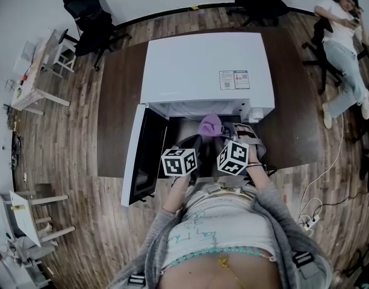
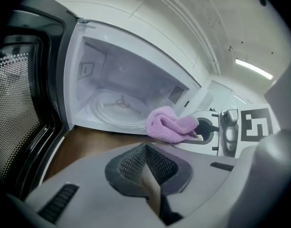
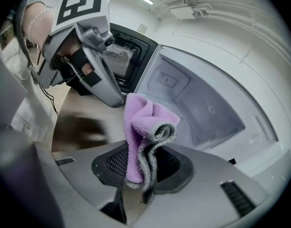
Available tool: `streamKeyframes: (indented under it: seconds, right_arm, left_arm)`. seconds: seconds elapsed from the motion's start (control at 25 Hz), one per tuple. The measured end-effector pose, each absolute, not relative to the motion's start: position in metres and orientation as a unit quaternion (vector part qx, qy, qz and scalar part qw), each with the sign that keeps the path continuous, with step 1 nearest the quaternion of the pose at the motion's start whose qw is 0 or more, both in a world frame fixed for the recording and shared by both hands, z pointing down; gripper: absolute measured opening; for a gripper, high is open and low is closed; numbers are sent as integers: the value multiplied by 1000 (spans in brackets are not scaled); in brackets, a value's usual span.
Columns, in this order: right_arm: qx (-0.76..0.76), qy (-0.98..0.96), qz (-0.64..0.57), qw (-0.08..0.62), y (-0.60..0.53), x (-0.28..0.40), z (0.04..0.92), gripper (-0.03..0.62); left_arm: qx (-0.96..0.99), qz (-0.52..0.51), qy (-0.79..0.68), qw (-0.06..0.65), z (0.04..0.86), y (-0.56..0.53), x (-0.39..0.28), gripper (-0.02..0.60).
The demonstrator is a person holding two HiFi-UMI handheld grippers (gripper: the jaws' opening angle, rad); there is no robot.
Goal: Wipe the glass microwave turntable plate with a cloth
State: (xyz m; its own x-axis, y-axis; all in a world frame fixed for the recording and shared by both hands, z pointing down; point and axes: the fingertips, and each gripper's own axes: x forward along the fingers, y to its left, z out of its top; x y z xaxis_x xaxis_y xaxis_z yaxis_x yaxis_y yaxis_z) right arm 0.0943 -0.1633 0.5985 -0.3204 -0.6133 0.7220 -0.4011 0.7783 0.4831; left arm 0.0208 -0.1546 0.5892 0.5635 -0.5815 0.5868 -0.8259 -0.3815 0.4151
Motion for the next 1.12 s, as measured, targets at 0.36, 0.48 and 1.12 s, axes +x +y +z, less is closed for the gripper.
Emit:
streamKeyframes:
  seconds: [0.36,0.48,1.12]
  right_arm:
    - [333,-817,-117,456,-164,97,563,124]
    - [337,-820,-119,447,-160,97,550,124]
    - [370,-866,-40,335,-140,98,502,123]
  left_arm:
    - [822,162,-449,310,562,-146,26,11]
    - [825,154,-452,302,551,-143,28,11]
    - [841,100,-461,265,498,-134,28,11]
